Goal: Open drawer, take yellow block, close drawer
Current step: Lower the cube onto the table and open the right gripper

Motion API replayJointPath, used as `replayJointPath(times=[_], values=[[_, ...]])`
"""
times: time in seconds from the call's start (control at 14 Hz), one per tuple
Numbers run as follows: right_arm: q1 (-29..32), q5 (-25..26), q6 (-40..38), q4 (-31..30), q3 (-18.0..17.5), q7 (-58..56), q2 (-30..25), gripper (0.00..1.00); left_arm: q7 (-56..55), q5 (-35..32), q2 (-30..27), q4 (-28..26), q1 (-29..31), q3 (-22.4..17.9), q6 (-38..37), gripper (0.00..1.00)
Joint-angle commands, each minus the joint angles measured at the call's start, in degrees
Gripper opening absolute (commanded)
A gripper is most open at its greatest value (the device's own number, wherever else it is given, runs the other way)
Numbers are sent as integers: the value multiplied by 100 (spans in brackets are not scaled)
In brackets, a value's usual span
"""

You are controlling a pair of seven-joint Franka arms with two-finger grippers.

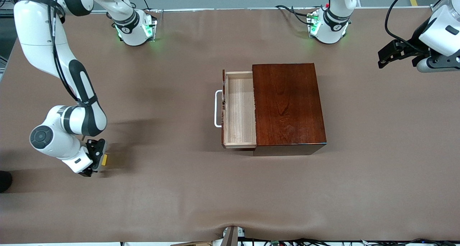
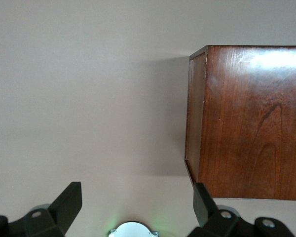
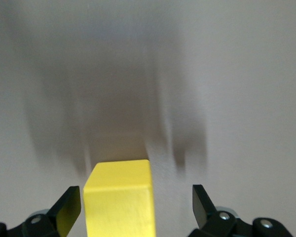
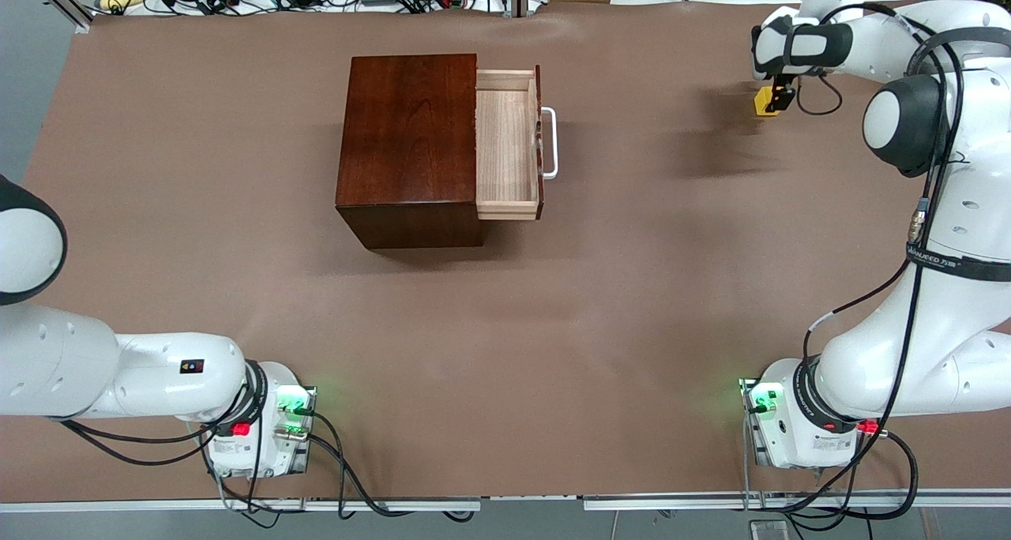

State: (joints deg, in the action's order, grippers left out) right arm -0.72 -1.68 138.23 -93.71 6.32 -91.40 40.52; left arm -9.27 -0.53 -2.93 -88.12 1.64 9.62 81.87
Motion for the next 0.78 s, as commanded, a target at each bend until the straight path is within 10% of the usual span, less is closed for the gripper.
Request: replayJointPath(times=[0.0, 0.71], values=[[72, 1, -533, -34, -131, -141, -719, 100, 101, -87, -50, 14, 74, 40, 4, 100], [-235, 97, -3107, 652, -123, 1614, -2635, 100, 119, -70, -94, 58, 65, 40, -5, 100]])
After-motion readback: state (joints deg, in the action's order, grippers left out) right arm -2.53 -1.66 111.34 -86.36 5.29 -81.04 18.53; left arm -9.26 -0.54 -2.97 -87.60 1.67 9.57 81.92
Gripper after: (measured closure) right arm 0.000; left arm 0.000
